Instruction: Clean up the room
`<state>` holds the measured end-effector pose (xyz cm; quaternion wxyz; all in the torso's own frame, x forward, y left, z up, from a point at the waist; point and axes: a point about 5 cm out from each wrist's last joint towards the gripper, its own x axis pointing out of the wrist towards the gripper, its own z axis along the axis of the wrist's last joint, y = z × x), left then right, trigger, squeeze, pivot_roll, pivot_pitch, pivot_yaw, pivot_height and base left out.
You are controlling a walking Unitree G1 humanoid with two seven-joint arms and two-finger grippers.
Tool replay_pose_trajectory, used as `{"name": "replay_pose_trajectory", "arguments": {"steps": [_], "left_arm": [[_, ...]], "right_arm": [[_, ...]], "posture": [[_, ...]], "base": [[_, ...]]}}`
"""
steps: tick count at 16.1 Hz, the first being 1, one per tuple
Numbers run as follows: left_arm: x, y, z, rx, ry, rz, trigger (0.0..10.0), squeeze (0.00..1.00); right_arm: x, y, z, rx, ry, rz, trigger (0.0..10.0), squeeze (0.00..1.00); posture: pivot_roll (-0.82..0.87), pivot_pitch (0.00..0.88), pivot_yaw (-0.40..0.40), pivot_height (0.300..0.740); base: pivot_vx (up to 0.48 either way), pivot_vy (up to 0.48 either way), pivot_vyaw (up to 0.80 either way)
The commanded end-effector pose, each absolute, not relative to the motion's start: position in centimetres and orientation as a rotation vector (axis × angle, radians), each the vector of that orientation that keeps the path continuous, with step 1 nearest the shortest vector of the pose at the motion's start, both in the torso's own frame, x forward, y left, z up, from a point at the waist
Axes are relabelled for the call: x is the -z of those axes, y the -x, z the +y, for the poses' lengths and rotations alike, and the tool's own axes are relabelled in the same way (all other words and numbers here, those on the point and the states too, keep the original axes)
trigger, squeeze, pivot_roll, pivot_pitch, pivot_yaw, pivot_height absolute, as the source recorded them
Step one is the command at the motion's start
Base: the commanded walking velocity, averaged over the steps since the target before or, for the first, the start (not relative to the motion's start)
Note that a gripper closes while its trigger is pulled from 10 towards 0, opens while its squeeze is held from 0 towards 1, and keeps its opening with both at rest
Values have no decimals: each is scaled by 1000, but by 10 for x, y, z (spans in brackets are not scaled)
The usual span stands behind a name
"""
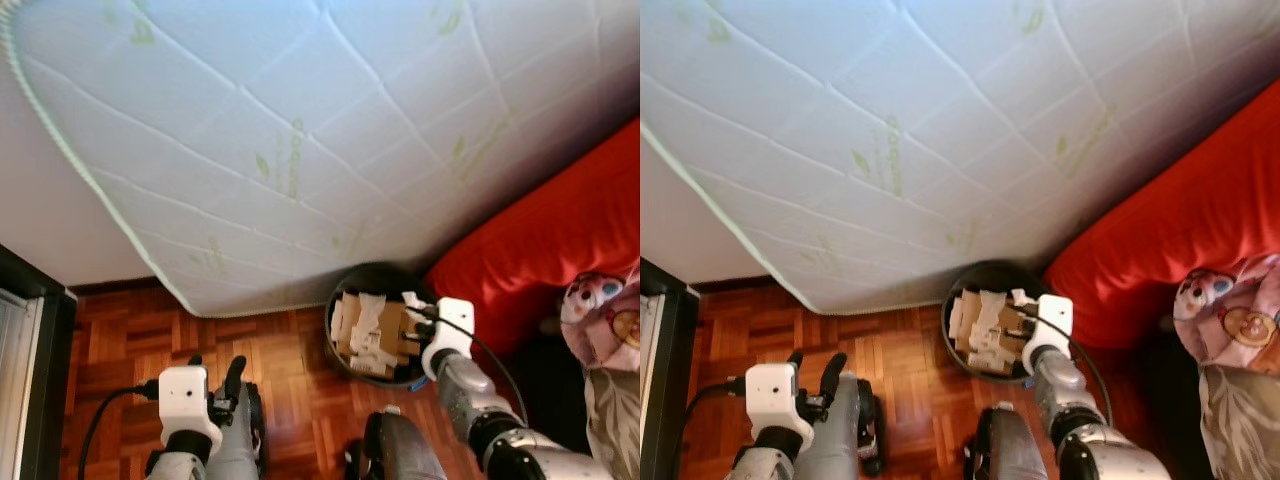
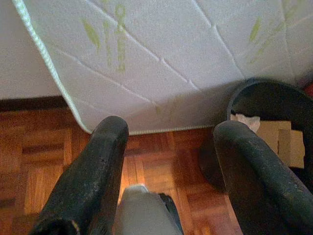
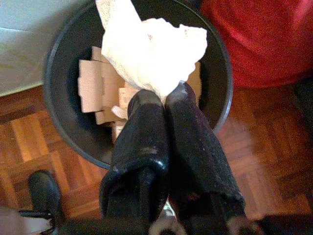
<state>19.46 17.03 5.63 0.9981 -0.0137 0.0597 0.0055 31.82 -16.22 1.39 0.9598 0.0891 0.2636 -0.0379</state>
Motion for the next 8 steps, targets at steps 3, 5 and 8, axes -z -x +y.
{"name": "replay_pose_trajectory", "arguments": {"steps": [3,5,8], "left_arm": [[-54,-186,165,-6,24,163,10000,0],[-55,-186,163,-5,28,168,10000,0],[-55,-186,163,-8,30,173,10000,0]], "right_arm": [[-13,-316,-174,129,-210,542,10000,996],[-13,-317,-172,102,-213,545,10000,1000],[-15,-319,-168,66,-216,548,10000,1000]], "posture": [[155,405,-165,653],[153,417,-167,653],[153,422,-167,653]], "base": [[0,0,0],[0,0,0],[0,0,0]]}}
